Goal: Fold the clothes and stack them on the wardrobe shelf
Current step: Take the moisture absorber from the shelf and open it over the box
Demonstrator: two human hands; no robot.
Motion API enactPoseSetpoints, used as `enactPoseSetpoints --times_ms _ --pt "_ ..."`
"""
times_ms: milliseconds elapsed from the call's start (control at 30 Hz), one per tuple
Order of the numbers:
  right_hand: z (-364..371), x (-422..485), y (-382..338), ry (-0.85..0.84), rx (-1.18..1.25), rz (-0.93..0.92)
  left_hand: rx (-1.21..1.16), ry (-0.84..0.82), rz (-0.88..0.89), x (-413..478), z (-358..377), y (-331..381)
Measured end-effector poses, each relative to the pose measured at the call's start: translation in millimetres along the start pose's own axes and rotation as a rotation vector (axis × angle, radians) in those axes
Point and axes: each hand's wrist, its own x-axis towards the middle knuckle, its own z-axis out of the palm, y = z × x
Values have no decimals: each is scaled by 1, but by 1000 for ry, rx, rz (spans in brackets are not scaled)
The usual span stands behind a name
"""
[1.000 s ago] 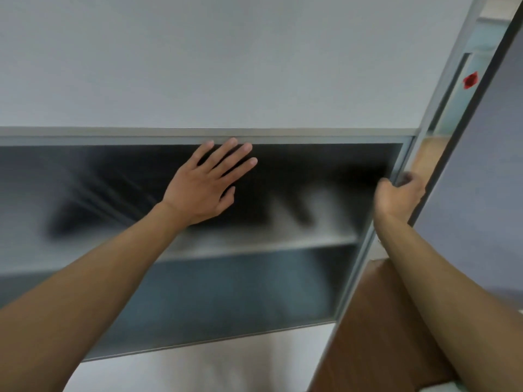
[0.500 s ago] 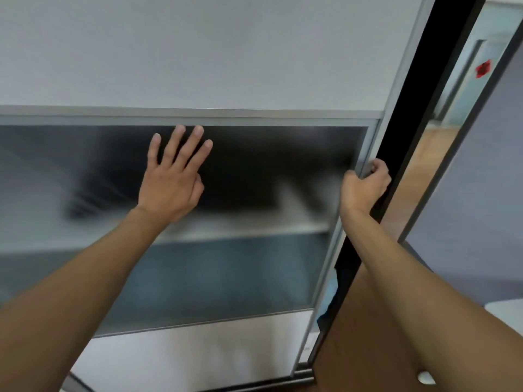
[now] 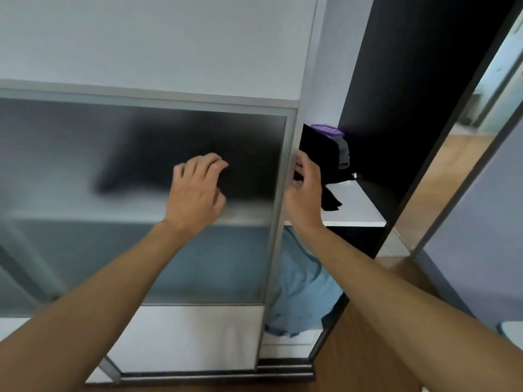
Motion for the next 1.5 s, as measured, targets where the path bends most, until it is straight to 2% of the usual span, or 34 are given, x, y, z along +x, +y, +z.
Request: enactPoseSetpoints --times_ms 67,133,233,433,567,767,967,1100,1267,1333,1433,1500 --pt "-7 8 3 -192 -48 -28 -109 -78 -117 7 4 20" --pt "-18 16 10 -372 -176 -95 -100 -205 -239 18 13 39" --pt "-38 27 30 -476 -395 -101 -10 -364 -395 31 27 51" --pt "-86 57 91 -572 -877 185 56 -244 -549 10 32 14" --pt "-106 55 122 -585 -984 315 81 -192 -651 -2 34 -4" --pt "-117 43 139 -594 -1117 161 55 -142 -862 -25 42 -13" --pt "-119 40 140 -605 -1170 94 -211 -88 -1266 -41 47 -16" --pt "-118 37 146 -593 -1227 41 -255 -25 -1368 -42 51 -4" --pt "-123 46 144 -638 -1233 10 -453 143 -1493 -35 73 34" --pt "-125 46 145 -666 -1211 17 -587 99 -1444 -23 91 73" --pt "-133 43 150 -690 -1224 -55 -822 26 -1125 2 115 134" --pt "-140 44 153 -688 -1198 -108 -864 -68 -911 24 123 158"
